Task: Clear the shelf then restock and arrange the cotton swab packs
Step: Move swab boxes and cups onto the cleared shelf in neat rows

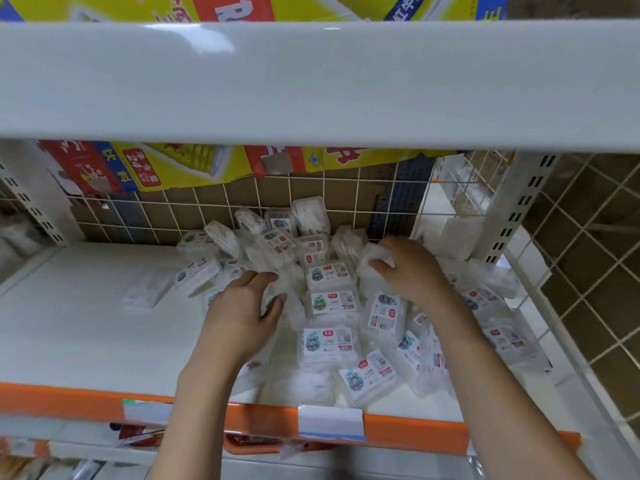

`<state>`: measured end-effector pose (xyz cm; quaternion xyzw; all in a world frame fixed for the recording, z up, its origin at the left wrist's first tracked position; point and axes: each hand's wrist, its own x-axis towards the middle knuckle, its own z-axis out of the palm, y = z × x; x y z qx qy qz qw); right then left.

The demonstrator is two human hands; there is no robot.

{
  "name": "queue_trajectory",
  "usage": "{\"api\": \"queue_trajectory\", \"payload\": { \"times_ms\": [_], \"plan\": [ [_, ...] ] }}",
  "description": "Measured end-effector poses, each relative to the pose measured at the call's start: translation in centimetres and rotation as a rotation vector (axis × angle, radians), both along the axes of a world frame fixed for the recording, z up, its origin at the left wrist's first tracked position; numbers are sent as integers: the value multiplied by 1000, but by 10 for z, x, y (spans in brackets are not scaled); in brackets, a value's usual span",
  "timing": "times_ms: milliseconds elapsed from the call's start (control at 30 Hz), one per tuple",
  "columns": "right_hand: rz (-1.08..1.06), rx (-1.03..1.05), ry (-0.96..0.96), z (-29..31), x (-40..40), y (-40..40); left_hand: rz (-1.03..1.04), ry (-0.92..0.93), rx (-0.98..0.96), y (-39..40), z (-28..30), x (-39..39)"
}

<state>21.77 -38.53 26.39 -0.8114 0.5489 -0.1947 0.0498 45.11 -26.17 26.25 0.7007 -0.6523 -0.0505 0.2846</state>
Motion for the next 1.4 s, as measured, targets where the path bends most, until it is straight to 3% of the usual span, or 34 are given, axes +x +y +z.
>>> {"api": "queue_trajectory", "payload": {
  "times_ms": [200,333,533,800,1133,1400],
  "plan": [
    [-15,-149,-285,7,-8,33,-37,-104,-2,-34,11,4],
    [-42,-151,-412,0,-7,58,-40,-207,156,-75,18,3],
    [-41,-155,-456,-15,-11,78,15,-297,402,-110,18,-4],
    [-18,-146,-521,-19,-20,87,114,-359,485,-117,9,-14],
    [38,-184,-549,-22,-32,89,52,-487,297,-119,11,-25],
    [85,-233,-553,-30,-49,91,55,-234,-52,-105,14,-24]
  ]
}}
